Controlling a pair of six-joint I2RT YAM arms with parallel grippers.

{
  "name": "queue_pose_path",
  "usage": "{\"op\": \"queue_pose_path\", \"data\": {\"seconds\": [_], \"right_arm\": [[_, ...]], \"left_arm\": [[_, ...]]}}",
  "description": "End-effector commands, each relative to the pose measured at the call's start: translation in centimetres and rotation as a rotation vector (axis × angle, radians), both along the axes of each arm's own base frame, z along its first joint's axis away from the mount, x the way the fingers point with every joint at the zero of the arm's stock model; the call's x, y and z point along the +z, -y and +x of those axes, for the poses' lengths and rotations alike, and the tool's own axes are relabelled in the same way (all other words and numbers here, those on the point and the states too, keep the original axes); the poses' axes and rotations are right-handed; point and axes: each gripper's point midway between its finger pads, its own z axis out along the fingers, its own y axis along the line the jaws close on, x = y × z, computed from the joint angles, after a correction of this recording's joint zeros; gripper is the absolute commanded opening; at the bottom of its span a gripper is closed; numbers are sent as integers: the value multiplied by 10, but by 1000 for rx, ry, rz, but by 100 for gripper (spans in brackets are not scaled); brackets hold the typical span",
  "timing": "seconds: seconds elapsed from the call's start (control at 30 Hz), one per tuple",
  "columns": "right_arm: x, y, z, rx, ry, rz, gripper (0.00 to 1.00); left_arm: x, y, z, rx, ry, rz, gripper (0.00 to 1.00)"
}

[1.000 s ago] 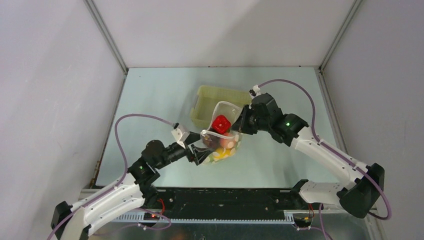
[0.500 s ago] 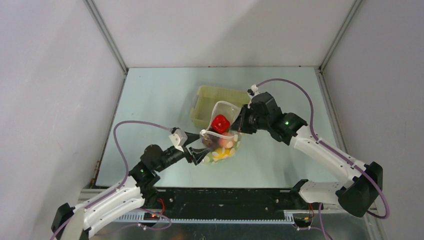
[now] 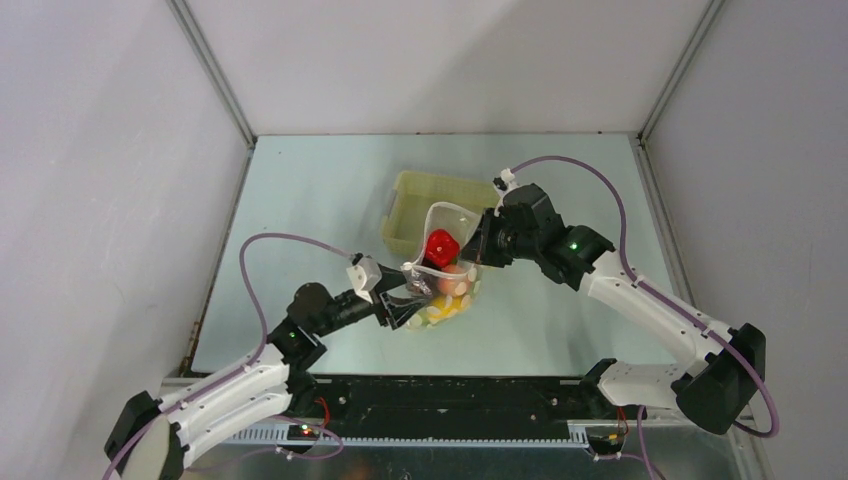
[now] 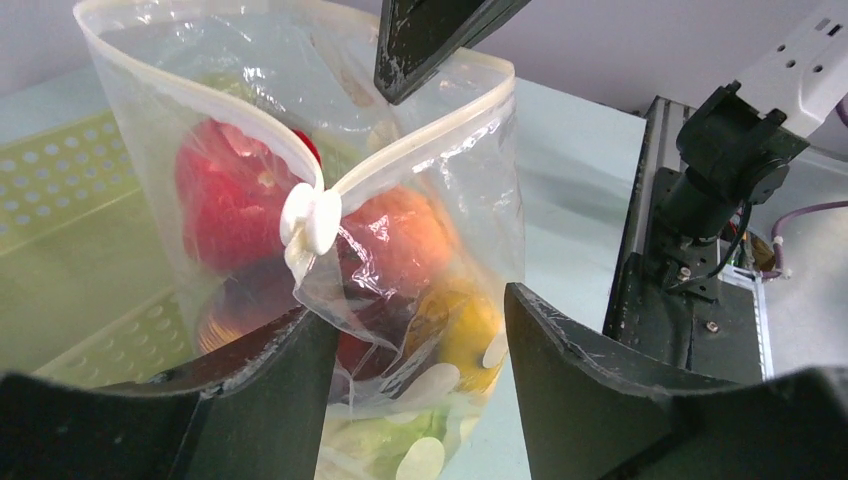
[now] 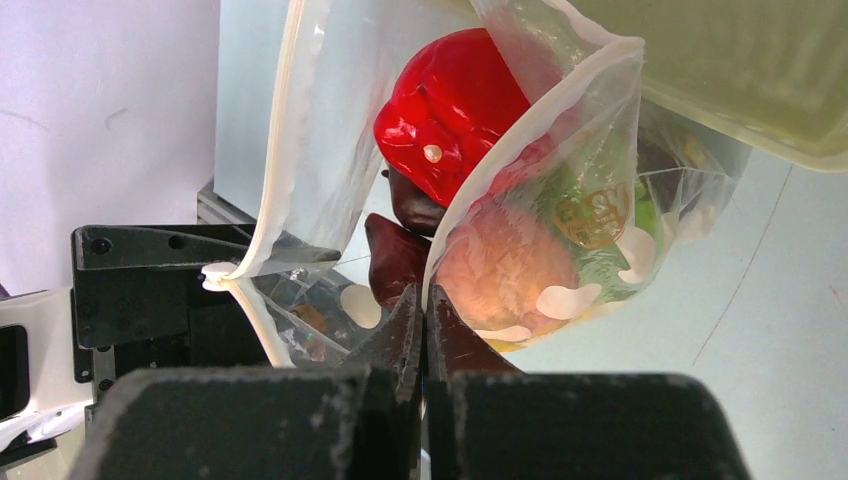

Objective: Place the food in the zip-top bag and seal the zipper

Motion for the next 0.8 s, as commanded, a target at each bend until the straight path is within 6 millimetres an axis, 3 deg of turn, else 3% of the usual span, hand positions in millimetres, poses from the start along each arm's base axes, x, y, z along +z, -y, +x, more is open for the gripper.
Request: {"op": "queue_pose_path", "data": {"seconds": [0.0,0.17,0.37,0.47,0.5,0.53,0.63,0.77], "right_arm": [[13,-6,3,23,45,41,0],[13,-4,2,17,42,40,0],[12,-5,1,16,36,39,0],[11,-5,1,15,35,36,0],[11,-5,2,14,34,34,0],[11,-4,2,15,38,32,0],[11,-4,2,16,42,29,0],[12,-1,2,59,96,1,11]], "left_arm": [[20,-3,0,4,82,-65,65],[27,-10,9,55,85,-109,63],[35,-3,6,3,82,-121,48],[33,0,2,-32,85,-108,26],[33,0,2,-27,80,-109,7],[34,-1,4,-15,79,-113,4],[35,-2,2,-20,98,-114,0],[44,-4,-6,-44,129,-128,0]]}}
